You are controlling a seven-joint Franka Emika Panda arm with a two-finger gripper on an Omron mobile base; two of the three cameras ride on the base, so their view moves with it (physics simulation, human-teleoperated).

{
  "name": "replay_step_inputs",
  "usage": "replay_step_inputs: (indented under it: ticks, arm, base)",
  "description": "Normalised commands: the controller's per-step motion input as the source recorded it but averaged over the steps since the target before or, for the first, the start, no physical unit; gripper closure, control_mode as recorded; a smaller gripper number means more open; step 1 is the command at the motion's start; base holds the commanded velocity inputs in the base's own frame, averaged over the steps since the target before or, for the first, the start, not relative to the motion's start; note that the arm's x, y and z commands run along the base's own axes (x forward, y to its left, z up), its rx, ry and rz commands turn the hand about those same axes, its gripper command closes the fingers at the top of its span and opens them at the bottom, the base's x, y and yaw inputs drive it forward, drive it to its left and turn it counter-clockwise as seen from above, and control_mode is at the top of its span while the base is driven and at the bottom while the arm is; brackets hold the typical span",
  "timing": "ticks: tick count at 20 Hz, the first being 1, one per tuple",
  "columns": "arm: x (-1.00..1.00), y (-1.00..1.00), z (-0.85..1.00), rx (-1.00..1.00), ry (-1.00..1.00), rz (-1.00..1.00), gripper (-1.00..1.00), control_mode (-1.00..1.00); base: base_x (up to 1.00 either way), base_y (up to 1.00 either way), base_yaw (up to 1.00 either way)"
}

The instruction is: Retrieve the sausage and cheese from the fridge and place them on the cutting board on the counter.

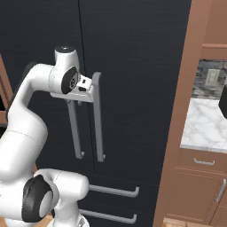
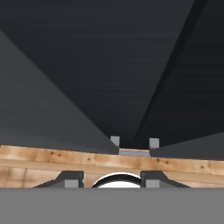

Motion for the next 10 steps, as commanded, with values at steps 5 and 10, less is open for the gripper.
replay_step_inputs:
  ticks: [5,10]
  arm:
    - [0.00,0.00,0.00,0.00,0.00,0.00,-1.00,1.00]
    - [0.00,0.00,0.00,0.00,0.00,0.00,-1.00,1.00]
  base:
    - [0.00,0.00,0.00]
    - [0.00,0.00,0.00]
